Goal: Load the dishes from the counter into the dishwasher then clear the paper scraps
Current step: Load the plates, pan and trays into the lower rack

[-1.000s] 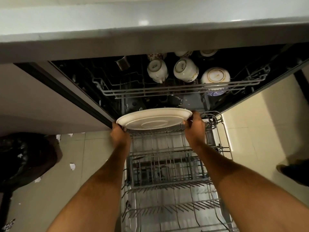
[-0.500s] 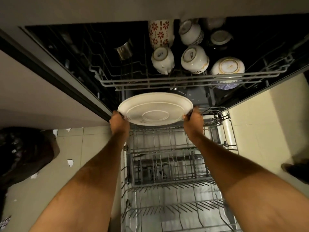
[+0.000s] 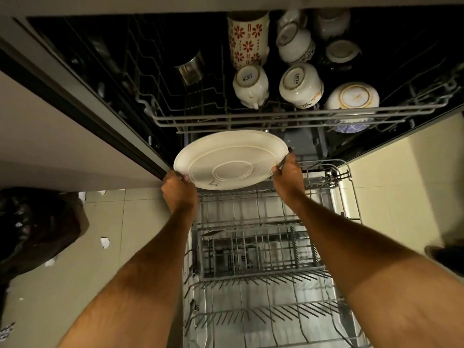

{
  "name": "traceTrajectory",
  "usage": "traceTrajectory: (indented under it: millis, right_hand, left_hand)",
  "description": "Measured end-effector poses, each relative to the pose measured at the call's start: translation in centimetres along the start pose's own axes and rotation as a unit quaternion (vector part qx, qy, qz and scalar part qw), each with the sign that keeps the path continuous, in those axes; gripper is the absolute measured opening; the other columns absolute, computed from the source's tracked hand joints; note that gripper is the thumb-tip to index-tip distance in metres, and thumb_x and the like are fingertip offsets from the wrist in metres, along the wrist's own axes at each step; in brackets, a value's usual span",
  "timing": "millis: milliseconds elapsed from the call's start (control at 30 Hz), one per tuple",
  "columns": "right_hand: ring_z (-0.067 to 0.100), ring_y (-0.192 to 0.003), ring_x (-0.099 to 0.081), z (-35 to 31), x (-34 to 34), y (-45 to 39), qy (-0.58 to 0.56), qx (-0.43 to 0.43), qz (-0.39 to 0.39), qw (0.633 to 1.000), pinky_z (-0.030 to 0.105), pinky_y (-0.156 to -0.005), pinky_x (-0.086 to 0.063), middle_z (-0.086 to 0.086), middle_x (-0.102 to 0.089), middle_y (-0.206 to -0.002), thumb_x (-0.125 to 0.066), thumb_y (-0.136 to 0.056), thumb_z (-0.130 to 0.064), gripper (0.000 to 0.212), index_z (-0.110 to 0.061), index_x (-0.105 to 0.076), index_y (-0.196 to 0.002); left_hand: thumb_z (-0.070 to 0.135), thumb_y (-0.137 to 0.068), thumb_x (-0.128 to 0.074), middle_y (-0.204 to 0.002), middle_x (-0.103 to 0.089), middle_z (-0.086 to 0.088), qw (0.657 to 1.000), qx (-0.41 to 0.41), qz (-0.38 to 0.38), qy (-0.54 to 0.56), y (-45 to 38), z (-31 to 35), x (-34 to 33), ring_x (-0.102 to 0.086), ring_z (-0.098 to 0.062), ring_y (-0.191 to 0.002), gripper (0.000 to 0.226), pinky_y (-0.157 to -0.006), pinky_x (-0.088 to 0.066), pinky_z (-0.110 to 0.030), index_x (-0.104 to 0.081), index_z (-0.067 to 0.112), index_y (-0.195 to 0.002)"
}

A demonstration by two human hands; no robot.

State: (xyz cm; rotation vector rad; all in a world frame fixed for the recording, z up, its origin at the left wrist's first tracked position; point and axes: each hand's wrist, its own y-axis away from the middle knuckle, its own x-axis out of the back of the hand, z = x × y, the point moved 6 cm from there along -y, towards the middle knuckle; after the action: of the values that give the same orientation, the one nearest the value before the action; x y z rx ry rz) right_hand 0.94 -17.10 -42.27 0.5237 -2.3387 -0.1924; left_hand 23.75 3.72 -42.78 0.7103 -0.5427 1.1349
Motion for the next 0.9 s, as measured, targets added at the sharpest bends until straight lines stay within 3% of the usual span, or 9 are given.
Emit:
traceTrajectory:
  millis: [200, 400, 533, 633, 767, 900]
  right_hand:
    - [0.031, -0.125, -0.055, 0.0, -0.2, -0.1, 0.002, -0.013, -0.003, 1.000, 0.046, -0.094, -0.059, 0.016, -0.054, -0.136, -0.059, -0.099, -0.009, 0.046, -0.008, -0.041, -0.141]
    - [0.032, -0.124, -0.057, 0.7, 0.1, 0.2, 0.011, -0.020, 0.005, 1.000, 0.041, -0.091, -0.058, 0.014, -0.058, -0.134, -0.060, -0.099, -0.010, 0.043, -0.009, -0.042, -0.138]
    - [0.031, -0.122, -0.059, 1.0, 0.3, 0.4, 0.008, -0.028, 0.004, 1.000, 0.037, -0.089, -0.058, 0.014, -0.059, -0.132, -0.061, -0.099, -0.009, 0.040, -0.008, -0.044, -0.135]
    - [0.025, -0.121, -0.058, 1.5, 0.7, 1.0, -0.013, -0.027, 0.015, 0.999, 0.035, -0.092, -0.055, 0.011, -0.061, -0.131, -0.061, -0.098, -0.007, 0.041, -0.008, -0.045, -0.136]
    - [0.020, -0.114, -0.058, 1.8, 1.7, 1.9, -0.034, 0.009, 0.026, 0.999, 0.031, -0.086, -0.052, 0.006, -0.064, -0.125, -0.062, -0.096, -0.007, 0.042, -0.010, -0.047, -0.135]
    - [0.026, -0.117, -0.060, 1.7, 2.6, 2.6, -0.038, 0.037, 0.027, 0.998, 0.032, -0.085, -0.056, 0.008, -0.063, -0.125, -0.062, -0.098, -0.012, 0.035, -0.012, -0.046, -0.129]
  left_hand:
    - [0.006, -0.096, -0.056, -0.122, -0.063, -0.020, 1.000, 0.008, -0.002, 0.006, -0.4, 0.2, -0.1, -0.061, -0.036, -0.111, 0.025, -0.088, -0.055, -0.046, -0.060, -0.001, -0.120]
    - [0.019, -0.103, -0.049, -0.113, -0.065, -0.019, 0.999, -0.038, -0.004, 0.028, -0.1, 0.2, 0.0, -0.062, -0.031, -0.103, 0.026, -0.078, -0.052, -0.038, -0.062, -0.001, -0.115]
    - [0.023, -0.103, -0.051, -0.110, -0.066, -0.017, 0.998, -0.046, -0.009, 0.033, -0.7, 0.2, -0.2, -0.064, -0.031, -0.101, 0.025, -0.077, -0.055, -0.040, -0.063, 0.003, -0.111]
    - [0.024, -0.103, -0.052, -0.109, -0.066, -0.014, 0.997, -0.061, 0.001, 0.052, 0.0, 0.5, 0.2, -0.060, -0.023, -0.095, 0.025, -0.069, -0.046, -0.029, -0.061, 0.003, -0.112]
    - [0.029, -0.105, -0.047, -0.108, -0.055, -0.005, 0.989, -0.115, 0.035, 0.081, 2.2, 1.6, 1.7, -0.047, -0.012, -0.094, 0.034, -0.064, -0.035, -0.001, -0.056, -0.001, -0.118]
    - [0.034, -0.106, -0.045, -0.109, -0.052, -0.005, 0.986, -0.146, 0.033, 0.080, 3.3, 2.0, 2.3, -0.044, -0.006, -0.092, 0.036, -0.065, -0.033, 0.002, -0.053, 0.000, -0.116]
